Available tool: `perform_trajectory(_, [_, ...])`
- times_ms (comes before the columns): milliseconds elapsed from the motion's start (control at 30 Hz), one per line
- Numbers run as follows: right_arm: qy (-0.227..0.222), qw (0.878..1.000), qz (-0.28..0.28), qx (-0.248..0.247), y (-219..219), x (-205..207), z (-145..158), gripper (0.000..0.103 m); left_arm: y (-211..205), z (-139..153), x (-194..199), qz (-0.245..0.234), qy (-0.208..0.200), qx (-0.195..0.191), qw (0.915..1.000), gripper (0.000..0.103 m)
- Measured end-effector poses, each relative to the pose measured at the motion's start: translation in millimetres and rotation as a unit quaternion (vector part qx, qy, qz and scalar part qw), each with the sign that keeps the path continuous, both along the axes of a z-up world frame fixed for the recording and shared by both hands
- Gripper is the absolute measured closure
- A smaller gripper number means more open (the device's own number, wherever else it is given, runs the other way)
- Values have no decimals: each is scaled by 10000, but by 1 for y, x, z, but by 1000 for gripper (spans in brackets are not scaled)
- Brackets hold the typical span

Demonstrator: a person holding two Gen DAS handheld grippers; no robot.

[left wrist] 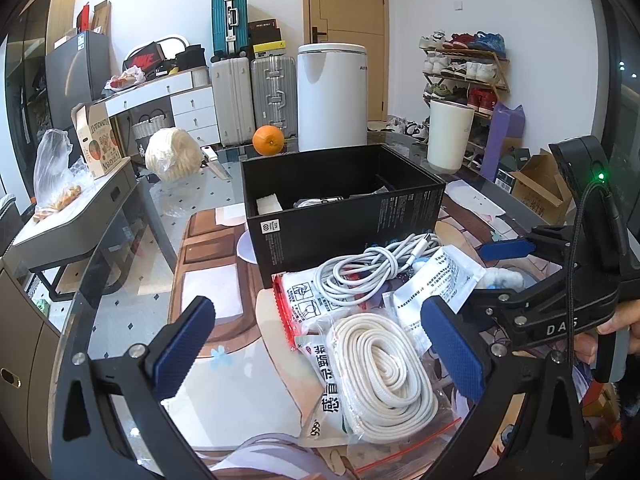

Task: Organize soft objects
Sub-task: 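Close the right gripper on the white plush toy, then grasp the clear bag of white rope with the left gripper while the right lifts the plush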

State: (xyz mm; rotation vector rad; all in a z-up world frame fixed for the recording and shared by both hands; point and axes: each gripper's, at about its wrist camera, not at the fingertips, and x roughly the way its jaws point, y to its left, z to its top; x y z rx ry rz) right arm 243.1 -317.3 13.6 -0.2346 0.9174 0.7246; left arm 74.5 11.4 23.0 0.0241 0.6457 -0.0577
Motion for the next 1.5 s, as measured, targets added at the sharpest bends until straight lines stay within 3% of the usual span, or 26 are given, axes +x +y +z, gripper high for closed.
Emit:
perform_trajectory(167, [-33, 9998, 93, -143, 3, -4, -2, 38, 0, 0, 0, -11, 7, 6, 10000, 0])
perform_trajectory(200, [-62, 9998, 93, -164, 3, -5, -2, 46, 0, 0, 0, -12, 7, 5, 10000, 0])
perform_trajectory(467, [-55, 9999, 133, -19, -11, -4, 1, 66, 0, 0, 0, -9, 4, 1, 10000, 0])
perform_trajectory(1000, [-642, 9967, -217, 450, -49, -2, 47, 68, -5, -4, 0, -130, 132, 133, 9997, 0])
perform_trajectory(1500, [-756, 9954, -91, 579, -46, -7, 54, 68, -27, -18, 3, -604, 810, 438, 9939, 4])
